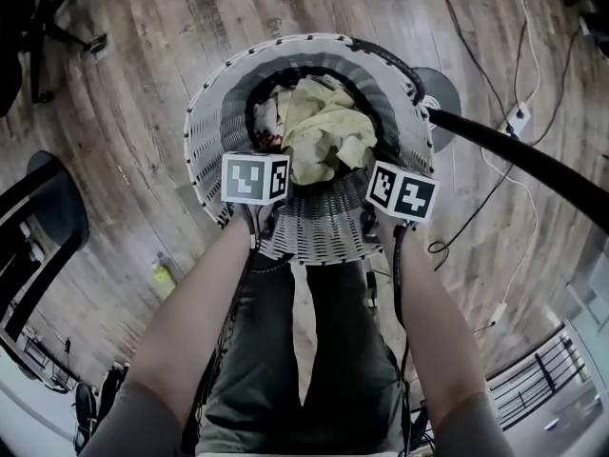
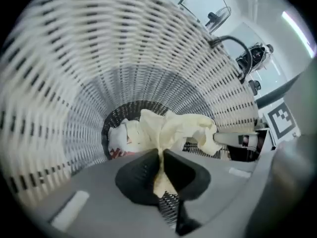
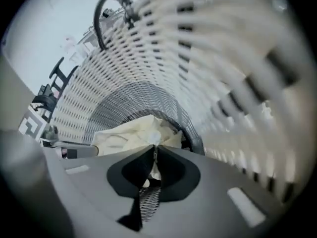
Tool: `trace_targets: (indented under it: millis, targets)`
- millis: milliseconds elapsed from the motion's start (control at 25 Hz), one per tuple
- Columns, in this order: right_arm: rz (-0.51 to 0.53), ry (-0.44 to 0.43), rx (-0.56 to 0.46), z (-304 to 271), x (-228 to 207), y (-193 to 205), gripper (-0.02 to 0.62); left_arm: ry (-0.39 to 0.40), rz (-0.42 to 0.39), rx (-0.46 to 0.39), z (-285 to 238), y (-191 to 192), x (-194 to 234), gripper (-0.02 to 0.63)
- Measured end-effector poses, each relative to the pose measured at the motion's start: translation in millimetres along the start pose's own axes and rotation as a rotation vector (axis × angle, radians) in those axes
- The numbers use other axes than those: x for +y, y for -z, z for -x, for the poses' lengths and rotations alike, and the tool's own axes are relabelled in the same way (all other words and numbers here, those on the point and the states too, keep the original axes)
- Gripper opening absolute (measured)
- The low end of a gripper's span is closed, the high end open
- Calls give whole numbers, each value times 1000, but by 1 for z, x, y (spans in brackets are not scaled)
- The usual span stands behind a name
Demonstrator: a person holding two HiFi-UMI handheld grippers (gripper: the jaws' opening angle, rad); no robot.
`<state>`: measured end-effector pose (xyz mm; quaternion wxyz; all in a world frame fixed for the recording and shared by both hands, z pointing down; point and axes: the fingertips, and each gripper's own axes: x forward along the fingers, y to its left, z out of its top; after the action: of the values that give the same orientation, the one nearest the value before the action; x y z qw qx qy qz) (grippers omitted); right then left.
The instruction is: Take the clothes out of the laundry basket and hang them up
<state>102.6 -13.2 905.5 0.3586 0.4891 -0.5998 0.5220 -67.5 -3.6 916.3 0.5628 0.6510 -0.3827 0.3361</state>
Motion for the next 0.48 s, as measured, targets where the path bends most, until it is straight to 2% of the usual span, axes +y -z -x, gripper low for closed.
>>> trace_targets:
  millis: [160,360,480]
  targets:
    - [-62,-41,-47,48,18,-4,46,-14,-1,-34,48,-10,-6,32]
    - [-82,-93,-138,114,50,-27,46,-15,-26,-64,108,-25,-25,32]
    - [-59,-111,-188,154,69,-41,44,-8,-47,-71,145,-31,-39,32]
